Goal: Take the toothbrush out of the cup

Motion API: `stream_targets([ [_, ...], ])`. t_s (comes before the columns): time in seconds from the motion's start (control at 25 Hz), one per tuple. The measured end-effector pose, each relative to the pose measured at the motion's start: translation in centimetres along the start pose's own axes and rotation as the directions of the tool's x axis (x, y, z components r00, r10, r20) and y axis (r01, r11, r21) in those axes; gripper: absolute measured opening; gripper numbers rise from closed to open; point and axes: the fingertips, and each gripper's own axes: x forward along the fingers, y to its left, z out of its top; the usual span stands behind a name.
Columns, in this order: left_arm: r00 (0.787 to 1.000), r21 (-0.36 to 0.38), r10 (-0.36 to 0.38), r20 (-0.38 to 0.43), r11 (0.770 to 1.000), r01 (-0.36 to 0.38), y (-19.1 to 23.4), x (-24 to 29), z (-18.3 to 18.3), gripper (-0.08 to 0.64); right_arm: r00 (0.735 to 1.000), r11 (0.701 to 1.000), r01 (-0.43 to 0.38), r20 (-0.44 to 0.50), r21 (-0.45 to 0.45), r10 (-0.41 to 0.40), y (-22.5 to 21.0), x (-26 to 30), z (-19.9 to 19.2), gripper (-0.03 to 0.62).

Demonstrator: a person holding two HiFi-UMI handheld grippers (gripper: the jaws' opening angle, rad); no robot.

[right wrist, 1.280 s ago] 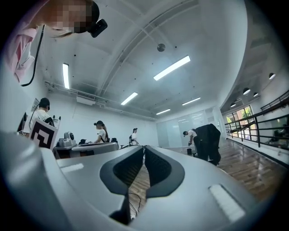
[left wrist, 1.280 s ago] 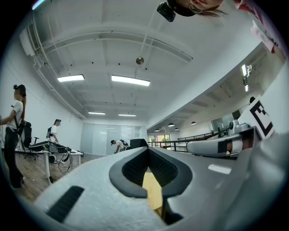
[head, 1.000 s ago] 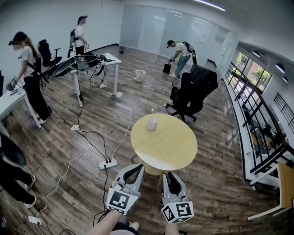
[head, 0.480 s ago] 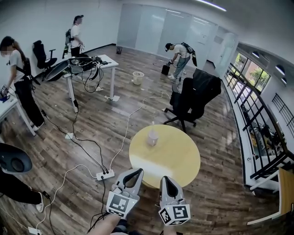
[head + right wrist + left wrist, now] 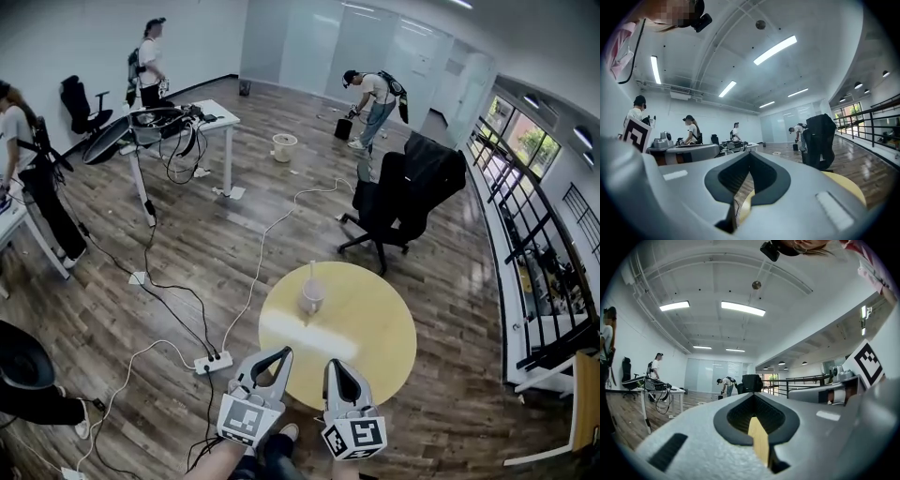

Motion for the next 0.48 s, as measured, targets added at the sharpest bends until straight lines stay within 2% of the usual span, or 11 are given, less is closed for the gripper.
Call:
stream_targets([
  [0.24, 0.998, -0.01, 0.065, 0.005, 0.998, -0.065, 3.2, 6.2, -1.9, -0.005, 0.998, 0.998, -0.055, -0.027, -0.001, 0.055, -4.8, 5.7, -0.6, 0.0],
  [0.48, 0.996, -0.002, 0.093, -0.002, 0.996, -0.093, 6.4, 11.3, -3.1, -0.005, 0.997, 0.999, -0.049, -0.054, 0.02, 0.05, -9.1, 11.5, -1.3, 0.001],
])
